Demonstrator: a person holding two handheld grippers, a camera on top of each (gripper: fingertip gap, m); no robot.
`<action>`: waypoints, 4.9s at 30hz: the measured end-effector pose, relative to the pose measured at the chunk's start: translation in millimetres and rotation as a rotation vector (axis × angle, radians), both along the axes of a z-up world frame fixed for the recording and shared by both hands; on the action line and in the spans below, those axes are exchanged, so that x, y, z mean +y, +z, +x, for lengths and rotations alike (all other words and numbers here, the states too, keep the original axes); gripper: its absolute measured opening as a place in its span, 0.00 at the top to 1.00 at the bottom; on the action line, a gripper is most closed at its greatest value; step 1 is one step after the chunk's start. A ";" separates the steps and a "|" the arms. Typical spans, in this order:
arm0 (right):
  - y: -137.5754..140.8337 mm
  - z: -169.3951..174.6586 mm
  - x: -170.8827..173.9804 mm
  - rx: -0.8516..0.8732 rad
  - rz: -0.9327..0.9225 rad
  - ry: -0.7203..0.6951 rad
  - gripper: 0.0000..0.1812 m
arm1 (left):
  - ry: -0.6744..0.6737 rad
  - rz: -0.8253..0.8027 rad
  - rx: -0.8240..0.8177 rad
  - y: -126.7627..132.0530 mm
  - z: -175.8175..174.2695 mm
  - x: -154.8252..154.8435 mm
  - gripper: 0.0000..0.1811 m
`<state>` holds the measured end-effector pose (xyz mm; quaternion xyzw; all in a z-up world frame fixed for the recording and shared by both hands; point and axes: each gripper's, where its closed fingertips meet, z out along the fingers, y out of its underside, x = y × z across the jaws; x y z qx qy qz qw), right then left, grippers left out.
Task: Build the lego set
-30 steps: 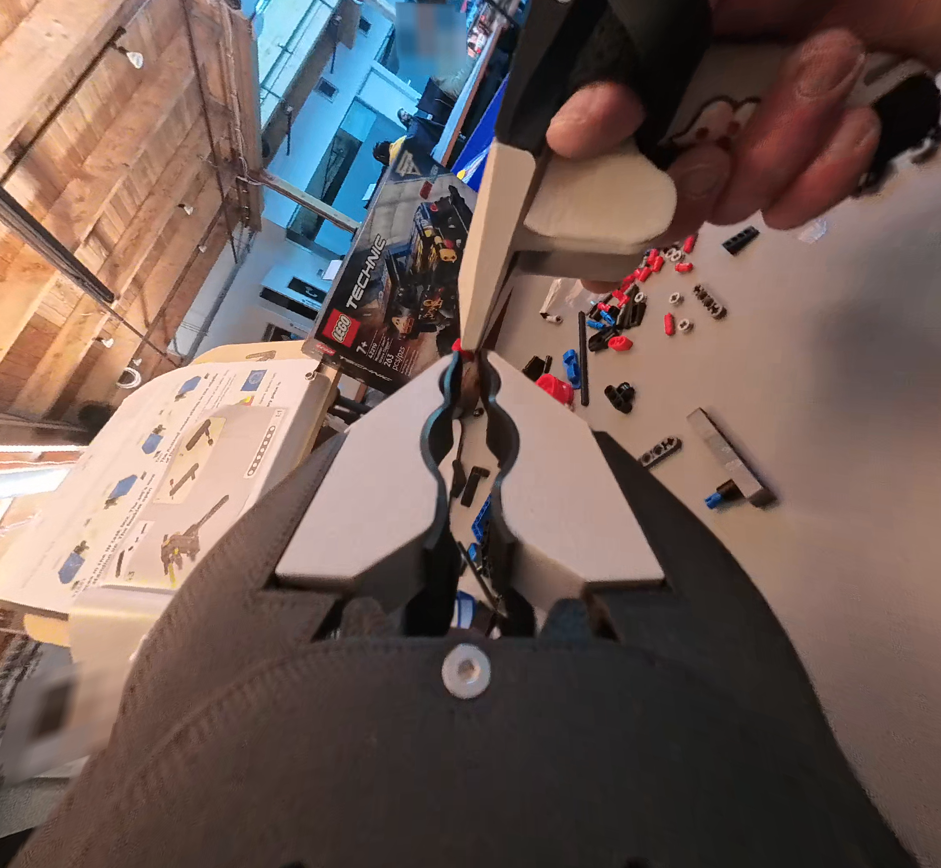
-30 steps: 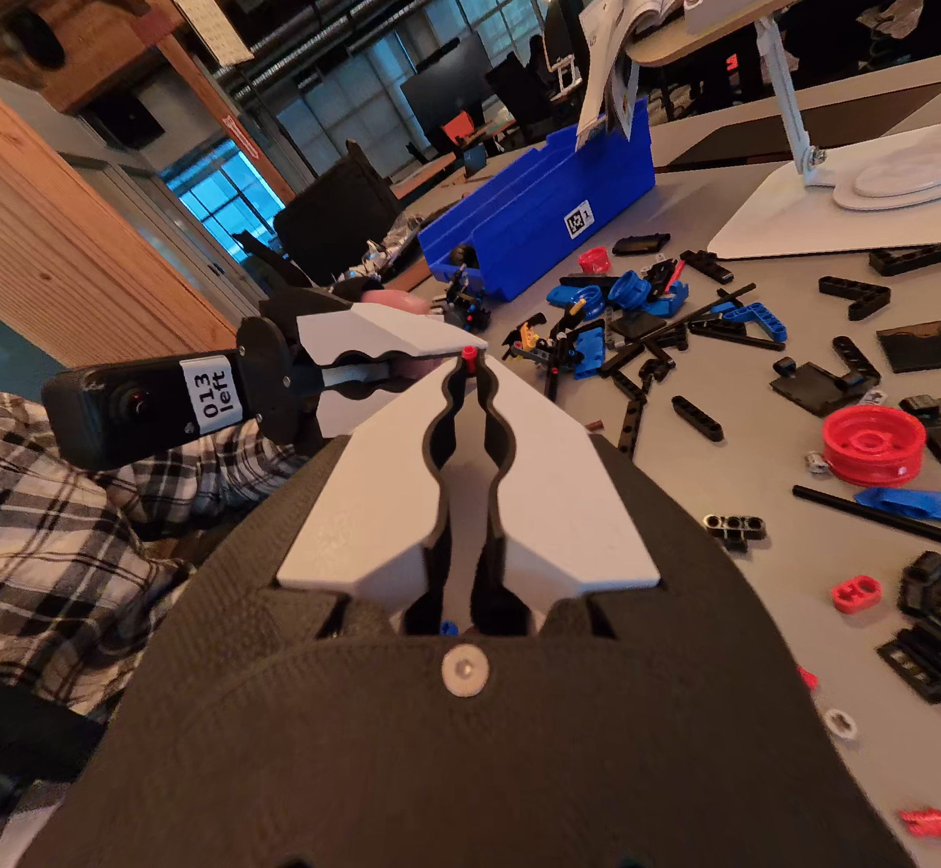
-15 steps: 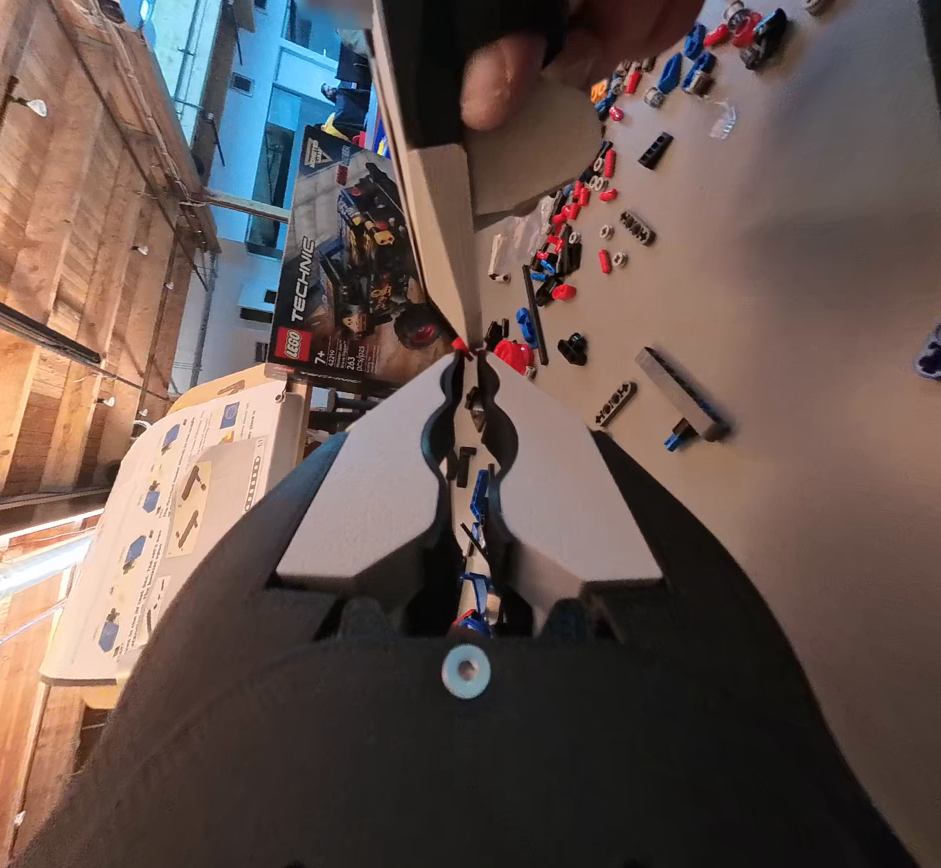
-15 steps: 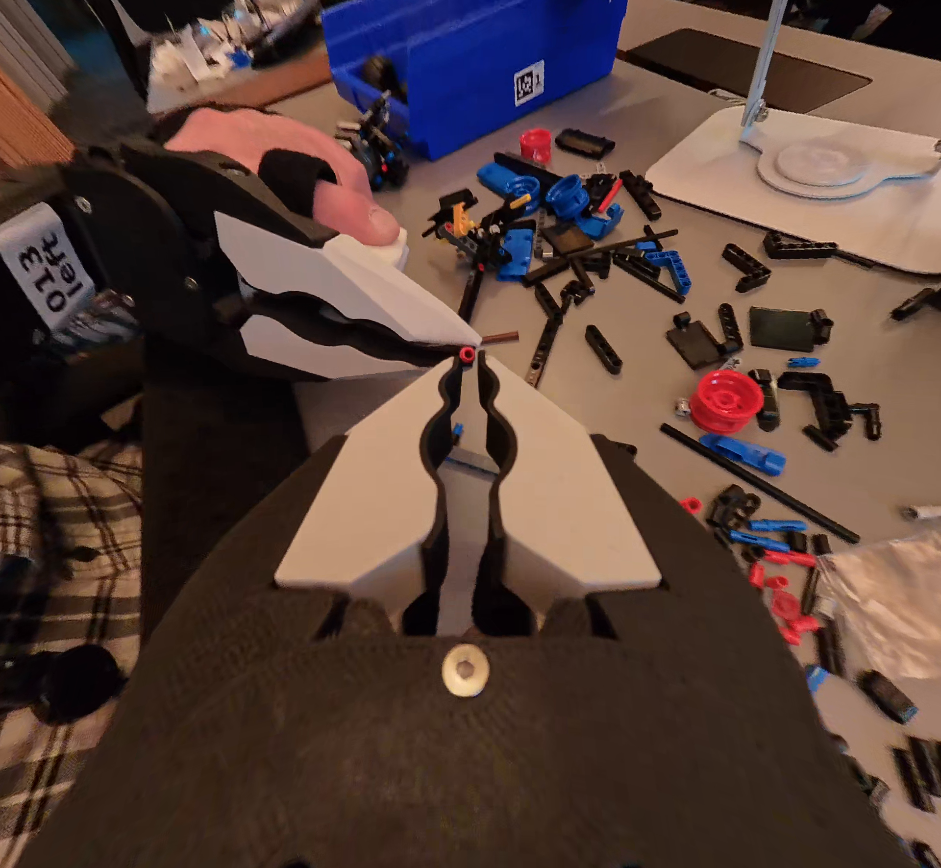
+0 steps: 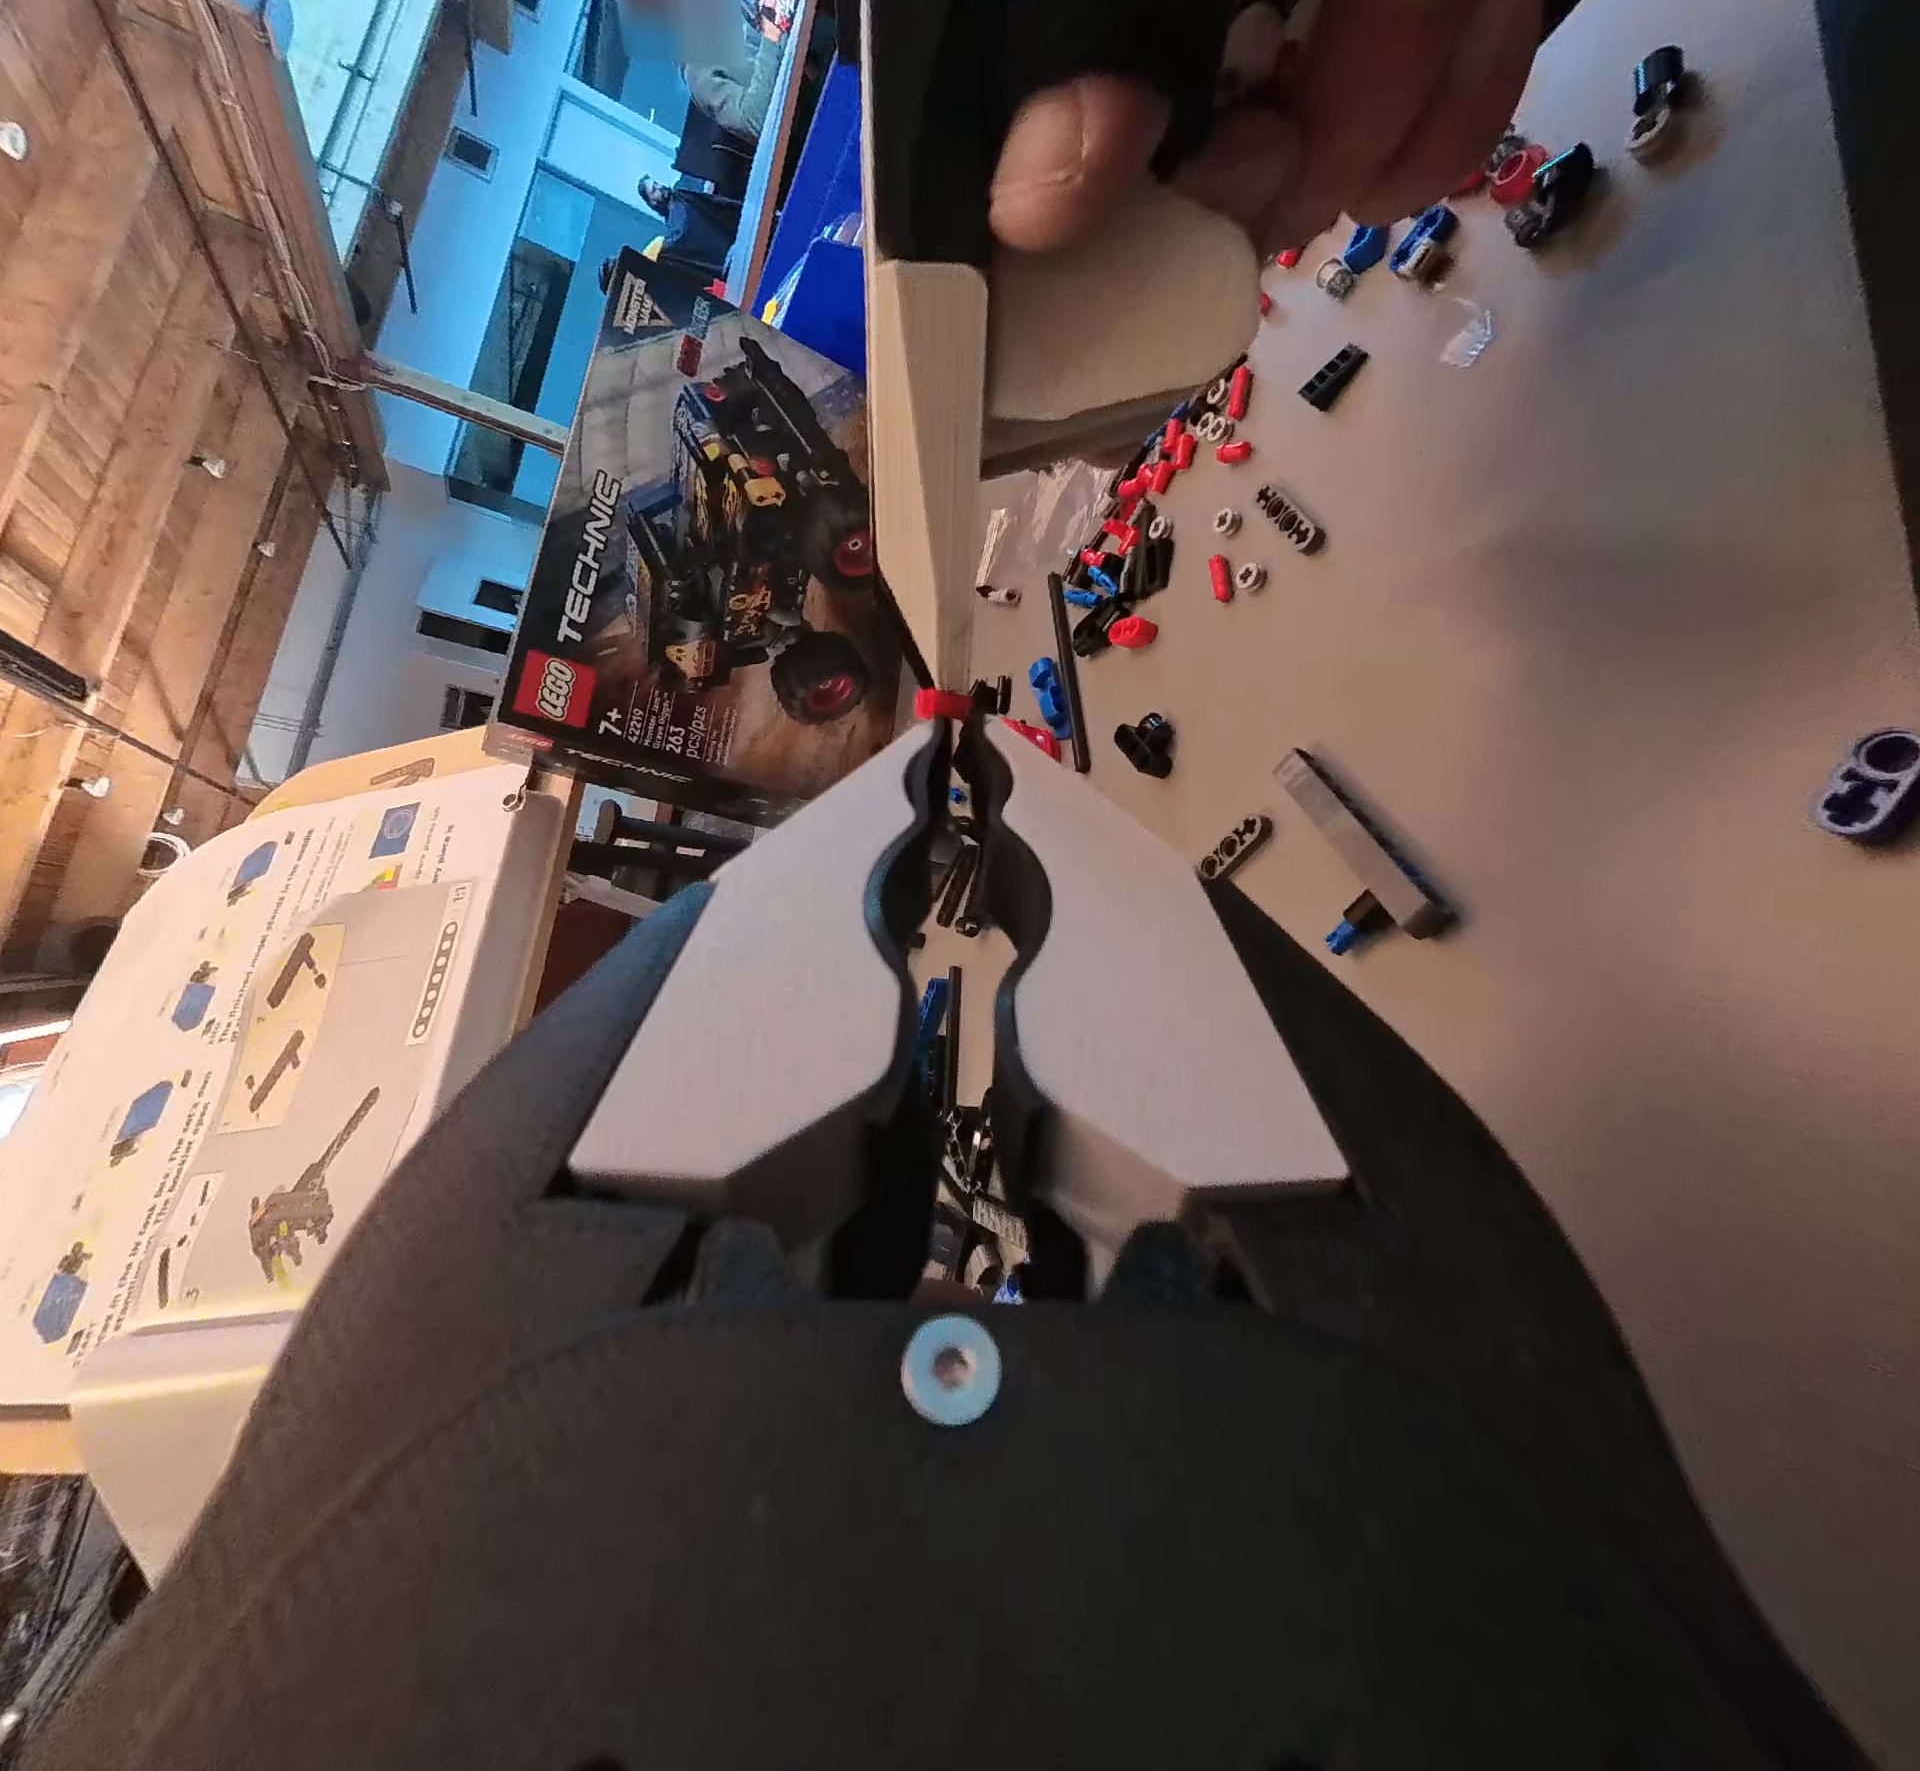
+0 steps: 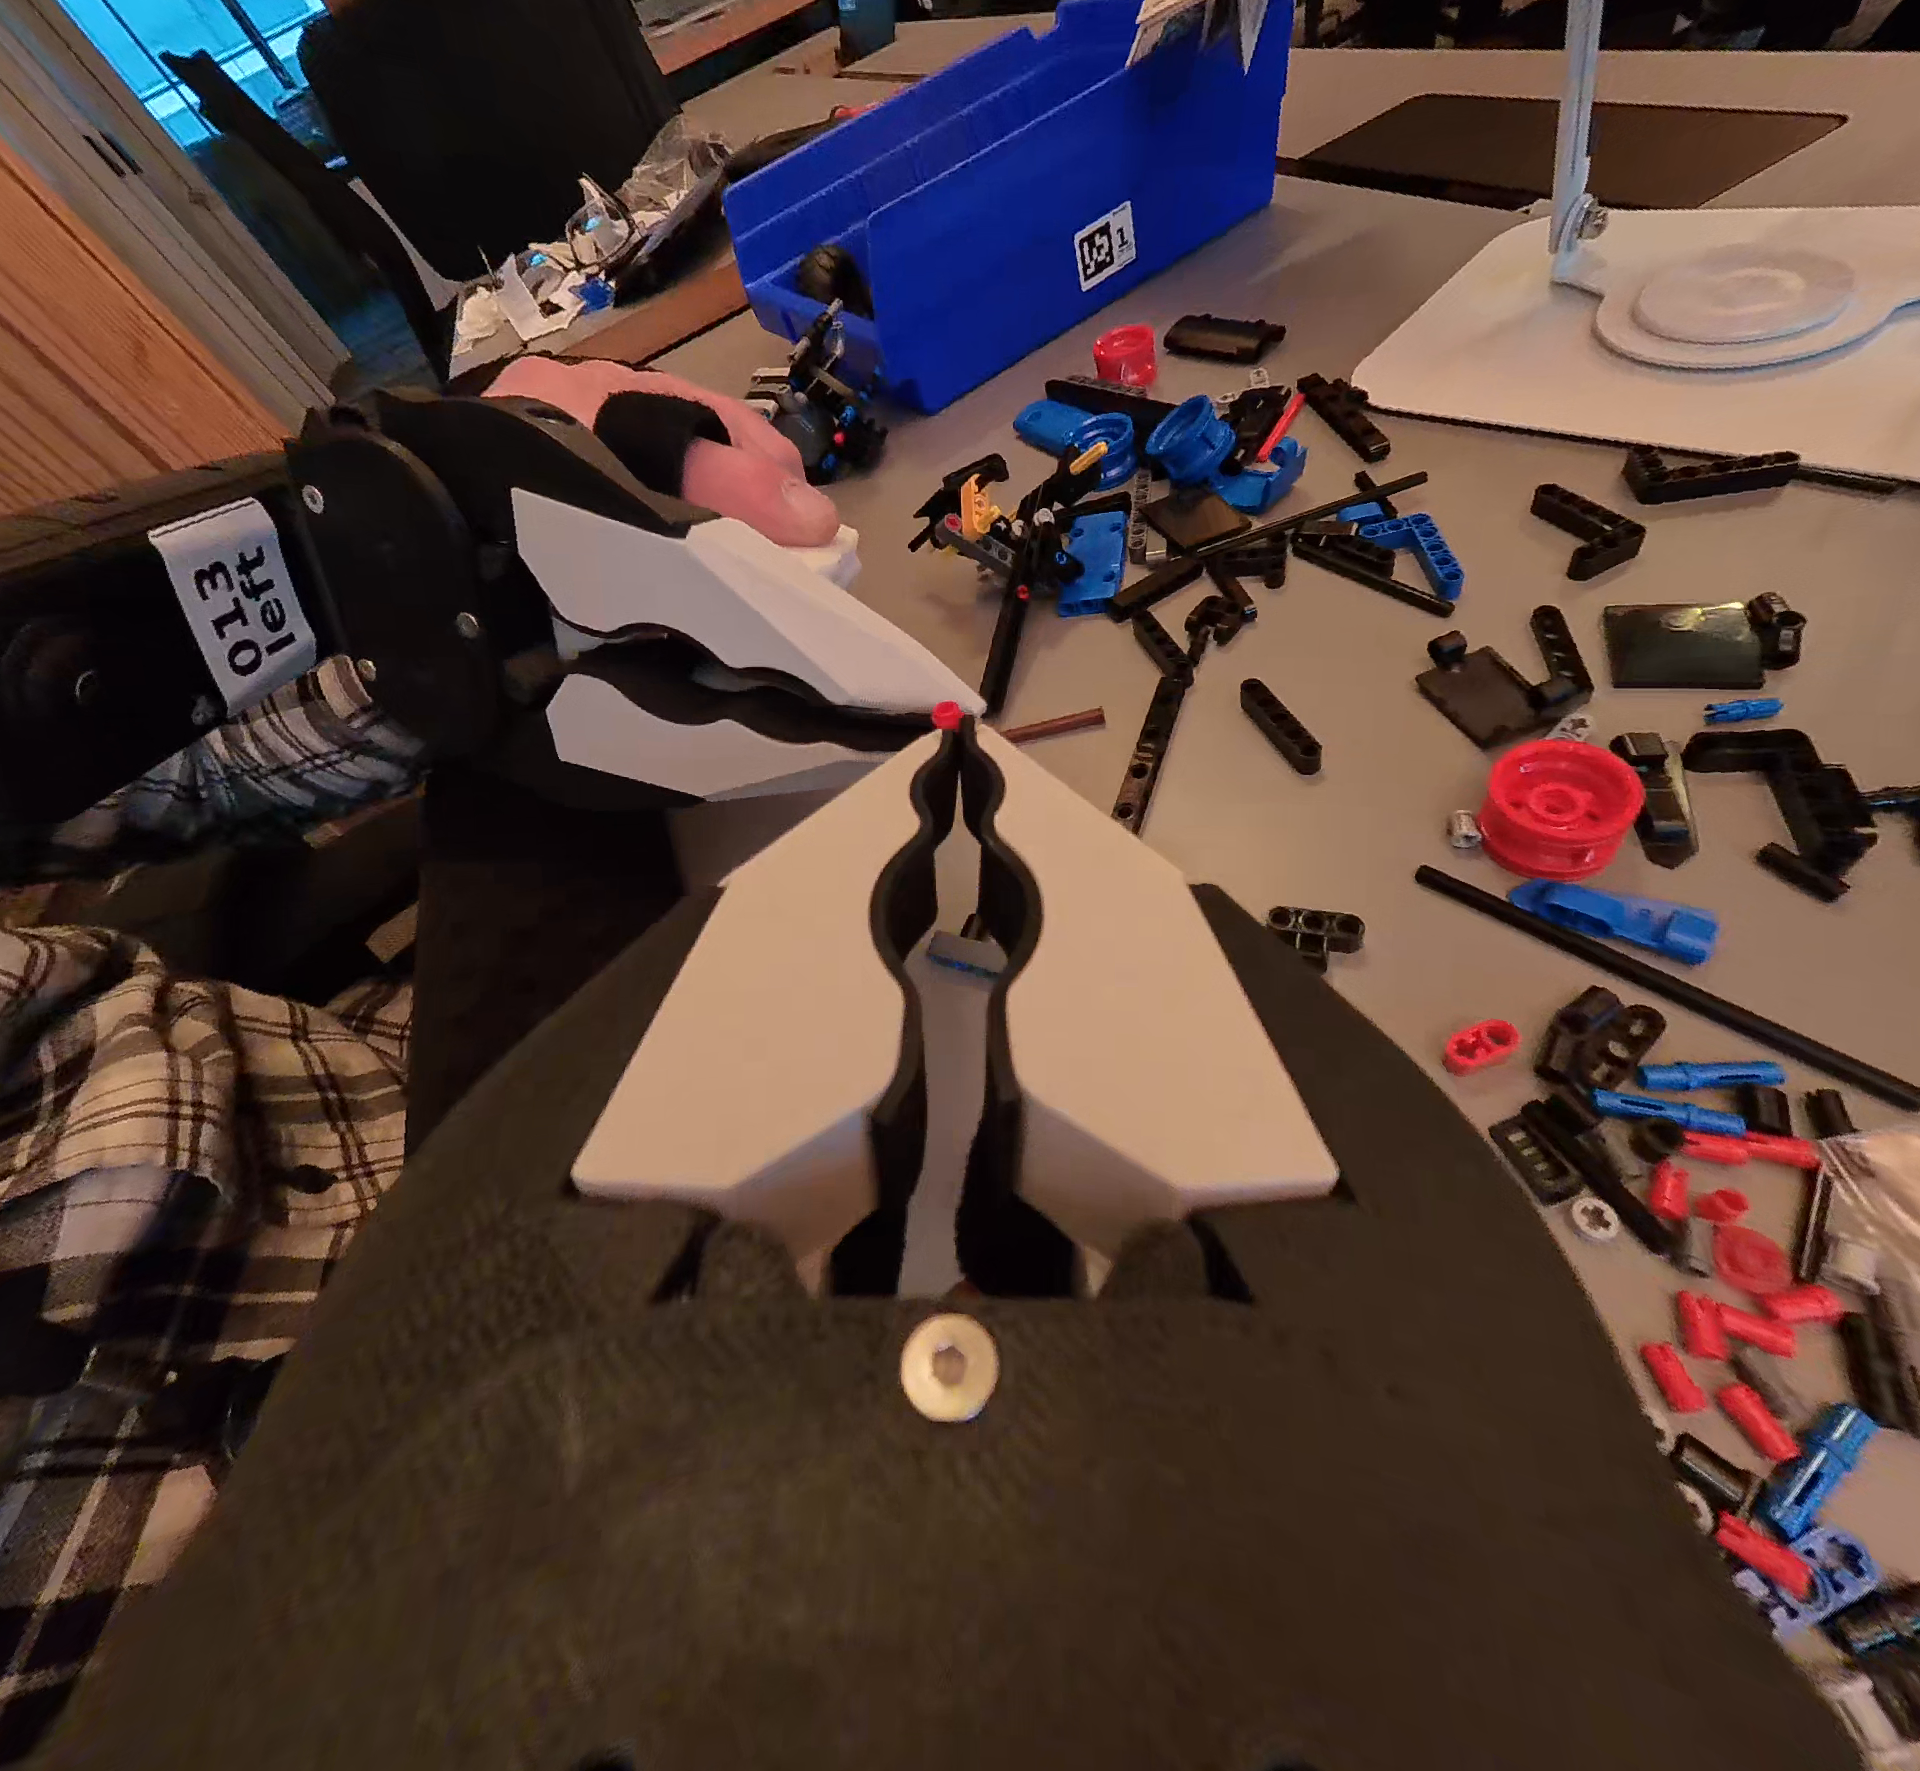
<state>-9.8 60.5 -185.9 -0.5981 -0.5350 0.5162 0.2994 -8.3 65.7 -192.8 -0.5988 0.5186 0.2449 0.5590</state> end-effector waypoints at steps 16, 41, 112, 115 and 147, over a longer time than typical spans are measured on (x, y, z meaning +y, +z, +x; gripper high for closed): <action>0.7 1.0 1.2 0.029 -0.019 -0.024 1.00 | -0.013 -0.039 -0.085 -0.3 2.5 0.1 0.96; -24.6 3.2 2.4 -0.259 0.443 -0.015 1.00 | -0.011 -0.061 0.017 -13.7 3.9 -1.6 1.00; -20.4 26.6 36.2 -0.071 0.362 -0.110 0.98 | 0.205 -0.797 -0.429 -89.3 -3.8 -2.4 0.97; -16.6 26.2 36.1 -0.051 0.366 -0.115 0.98 | 0.192 -0.767 -0.504 -76.7 -4.9 1.9 0.97; -9.5 28.0 46.9 0.011 0.368 -0.157 0.99 | 0.098 -0.857 -0.852 -38.0 -22.5 1.0 0.88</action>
